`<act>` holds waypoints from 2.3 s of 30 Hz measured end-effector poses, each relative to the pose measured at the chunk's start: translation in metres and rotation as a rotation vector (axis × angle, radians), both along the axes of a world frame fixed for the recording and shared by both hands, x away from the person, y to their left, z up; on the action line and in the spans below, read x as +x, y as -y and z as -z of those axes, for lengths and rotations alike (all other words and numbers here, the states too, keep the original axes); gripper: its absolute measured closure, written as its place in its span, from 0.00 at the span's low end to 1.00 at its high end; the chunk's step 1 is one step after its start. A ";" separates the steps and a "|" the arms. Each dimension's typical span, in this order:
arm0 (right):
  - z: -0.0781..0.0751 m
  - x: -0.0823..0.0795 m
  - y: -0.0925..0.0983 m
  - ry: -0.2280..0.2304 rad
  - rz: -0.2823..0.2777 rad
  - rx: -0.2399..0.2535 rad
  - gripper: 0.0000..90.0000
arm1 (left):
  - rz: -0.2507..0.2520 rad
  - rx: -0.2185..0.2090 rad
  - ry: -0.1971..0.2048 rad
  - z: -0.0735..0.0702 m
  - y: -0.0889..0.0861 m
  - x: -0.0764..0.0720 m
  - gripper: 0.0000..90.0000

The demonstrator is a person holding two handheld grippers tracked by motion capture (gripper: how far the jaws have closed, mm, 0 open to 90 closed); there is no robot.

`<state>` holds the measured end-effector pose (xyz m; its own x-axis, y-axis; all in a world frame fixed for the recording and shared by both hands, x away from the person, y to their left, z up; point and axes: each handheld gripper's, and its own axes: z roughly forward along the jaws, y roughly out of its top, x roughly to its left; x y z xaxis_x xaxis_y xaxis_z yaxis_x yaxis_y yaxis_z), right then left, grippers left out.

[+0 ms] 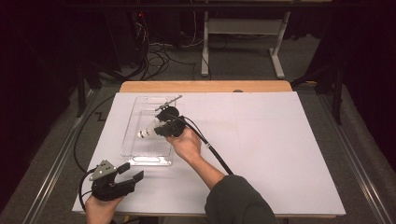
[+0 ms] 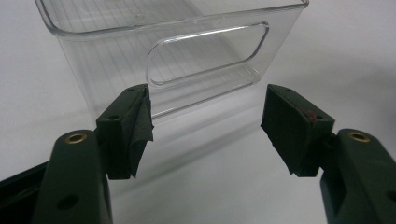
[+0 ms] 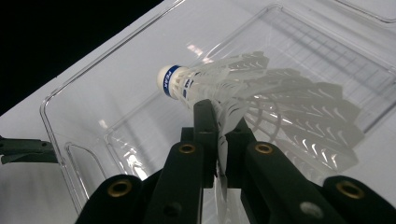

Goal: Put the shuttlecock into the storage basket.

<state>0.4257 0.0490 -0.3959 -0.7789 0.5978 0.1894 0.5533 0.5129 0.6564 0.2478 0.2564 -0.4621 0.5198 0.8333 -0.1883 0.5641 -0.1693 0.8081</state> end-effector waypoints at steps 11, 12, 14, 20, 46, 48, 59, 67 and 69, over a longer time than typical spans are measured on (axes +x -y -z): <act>0.006 -0.003 -0.015 0.000 -0.010 -0.043 0.97 | 0.003 -0.002 0.000 0.000 0.000 0.000 0.38; 0.007 -0.003 -0.016 -0.003 -0.013 -0.043 0.97 | 0.004 -0.002 -0.001 0.000 0.000 0.000 0.38; 0.009 -0.003 -0.018 -0.004 -0.022 -0.052 0.97 | 0.004 -0.003 -0.001 0.000 0.000 0.000 0.38; 0.011 -0.004 -0.022 -0.010 -0.023 -0.061 0.97 | 0.005 -0.004 0.001 0.000 0.000 0.000 0.38; 0.017 -0.007 -0.030 -0.040 -0.054 -0.099 0.76 | 0.004 -0.009 0.002 -0.001 0.000 0.000 0.38; 0.015 -0.006 -0.029 -0.042 -0.049 -0.094 0.74 | 0.003 -0.011 0.001 0.000 -0.001 0.000 0.38; 0.015 -0.007 -0.029 -0.064 -0.081 -0.110 0.66 | 0.003 -0.010 0.001 0.000 0.000 0.000 0.38; 0.015 -0.008 -0.027 -0.092 -0.097 -0.102 0.58 | 0.001 -0.010 0.001 0.000 0.001 0.000 0.38; 0.016 -0.008 -0.025 -0.094 -0.097 -0.097 0.57 | 0.006 -0.003 0.000 0.000 0.001 0.000 0.38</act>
<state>0.4180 0.0744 -0.4115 -0.8155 0.5397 0.2091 0.5547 0.6254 0.5488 0.2481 0.2550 -0.4621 0.5244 0.8298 -0.1910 0.5635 -0.1701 0.8084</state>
